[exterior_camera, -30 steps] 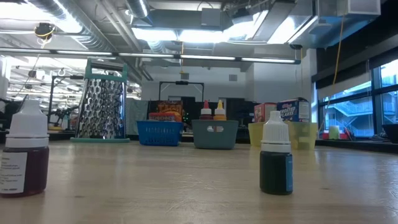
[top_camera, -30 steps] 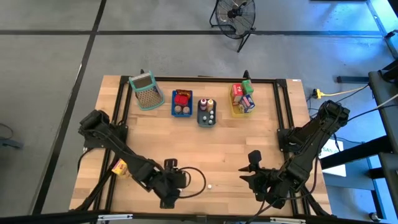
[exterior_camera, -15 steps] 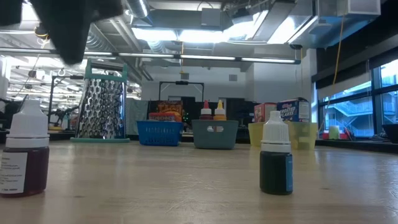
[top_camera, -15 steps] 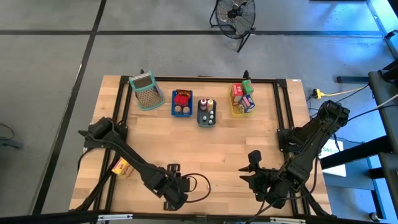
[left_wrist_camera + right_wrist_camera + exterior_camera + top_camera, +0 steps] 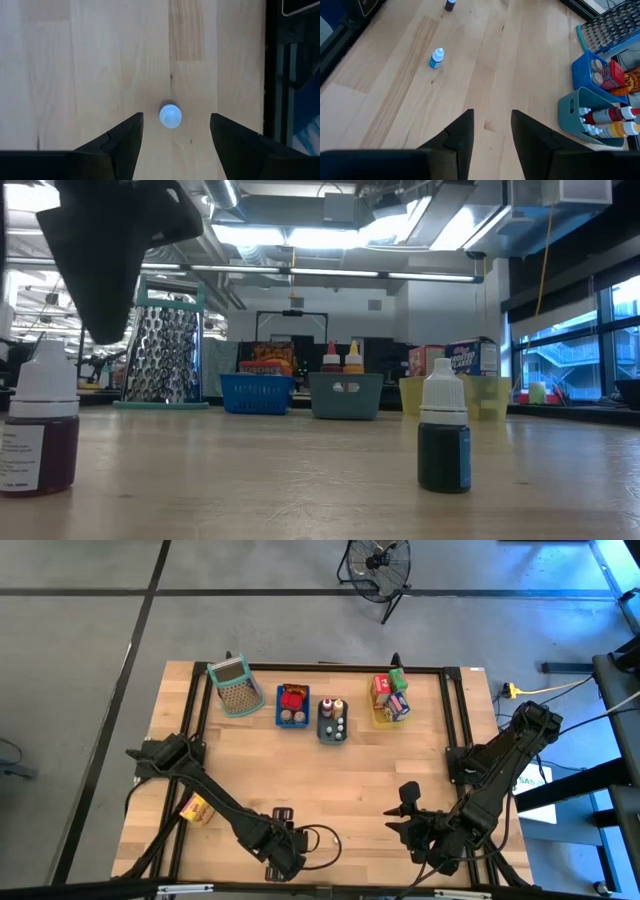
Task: Pick & Place Kitchen Items
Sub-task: Put the small black food coloring bottle into the dark green bin
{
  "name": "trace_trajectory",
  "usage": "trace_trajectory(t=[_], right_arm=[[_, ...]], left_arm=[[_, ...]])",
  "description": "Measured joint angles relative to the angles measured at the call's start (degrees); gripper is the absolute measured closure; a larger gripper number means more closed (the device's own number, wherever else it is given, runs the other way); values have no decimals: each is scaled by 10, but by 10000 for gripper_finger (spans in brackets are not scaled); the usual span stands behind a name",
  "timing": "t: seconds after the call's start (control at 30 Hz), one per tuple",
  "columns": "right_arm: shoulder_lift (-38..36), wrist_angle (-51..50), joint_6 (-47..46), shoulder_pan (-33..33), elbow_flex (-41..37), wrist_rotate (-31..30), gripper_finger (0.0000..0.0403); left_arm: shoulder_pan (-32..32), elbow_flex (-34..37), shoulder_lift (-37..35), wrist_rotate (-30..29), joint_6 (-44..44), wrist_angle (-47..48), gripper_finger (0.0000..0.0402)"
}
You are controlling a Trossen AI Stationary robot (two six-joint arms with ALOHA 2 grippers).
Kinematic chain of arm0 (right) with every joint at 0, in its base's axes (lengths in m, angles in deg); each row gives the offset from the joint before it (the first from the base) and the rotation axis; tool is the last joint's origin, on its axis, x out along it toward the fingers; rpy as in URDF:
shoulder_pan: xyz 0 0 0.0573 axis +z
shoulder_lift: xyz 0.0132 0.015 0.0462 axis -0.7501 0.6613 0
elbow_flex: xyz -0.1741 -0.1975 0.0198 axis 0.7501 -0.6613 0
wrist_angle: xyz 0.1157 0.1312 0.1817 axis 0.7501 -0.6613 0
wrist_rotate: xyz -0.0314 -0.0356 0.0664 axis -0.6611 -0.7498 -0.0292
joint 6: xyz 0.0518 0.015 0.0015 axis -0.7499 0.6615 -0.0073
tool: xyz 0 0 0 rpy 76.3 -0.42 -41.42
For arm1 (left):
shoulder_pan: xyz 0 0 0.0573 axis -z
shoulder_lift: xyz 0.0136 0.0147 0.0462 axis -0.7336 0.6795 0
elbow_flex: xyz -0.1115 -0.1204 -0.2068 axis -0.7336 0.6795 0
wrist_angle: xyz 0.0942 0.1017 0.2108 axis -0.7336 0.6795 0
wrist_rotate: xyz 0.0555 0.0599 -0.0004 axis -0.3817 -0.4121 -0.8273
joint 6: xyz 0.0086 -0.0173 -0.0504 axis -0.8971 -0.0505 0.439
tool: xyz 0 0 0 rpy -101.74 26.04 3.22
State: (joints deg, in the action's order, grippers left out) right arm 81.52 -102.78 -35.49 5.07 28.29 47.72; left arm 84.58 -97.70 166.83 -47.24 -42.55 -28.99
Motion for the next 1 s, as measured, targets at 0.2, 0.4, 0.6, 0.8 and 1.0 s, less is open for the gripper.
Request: trace_trajectory(t=[0.2, 0.4, 0.6, 0.8, 1.0], right_arm=[[0, 0, 0, 0, 0, 0, 270], [0, 0, 0, 0, 0, 0, 270], [0, 5, 3, -2, 0, 0, 270], [0, 6, 7, -5, 0, 0, 270], [0, 11, 11, -6, 0, 0, 270]], left_arm=[[0, 18, 0, -6, 17, -7, 176], [0, 36, 1, -2, 9, -42, 176], [-1, 36, 1, -5, -4, -44, 176], [-2, 54, 1, -5, 5, -58, 176], [-9, 63, 1, 1, -14, -85, 177]])
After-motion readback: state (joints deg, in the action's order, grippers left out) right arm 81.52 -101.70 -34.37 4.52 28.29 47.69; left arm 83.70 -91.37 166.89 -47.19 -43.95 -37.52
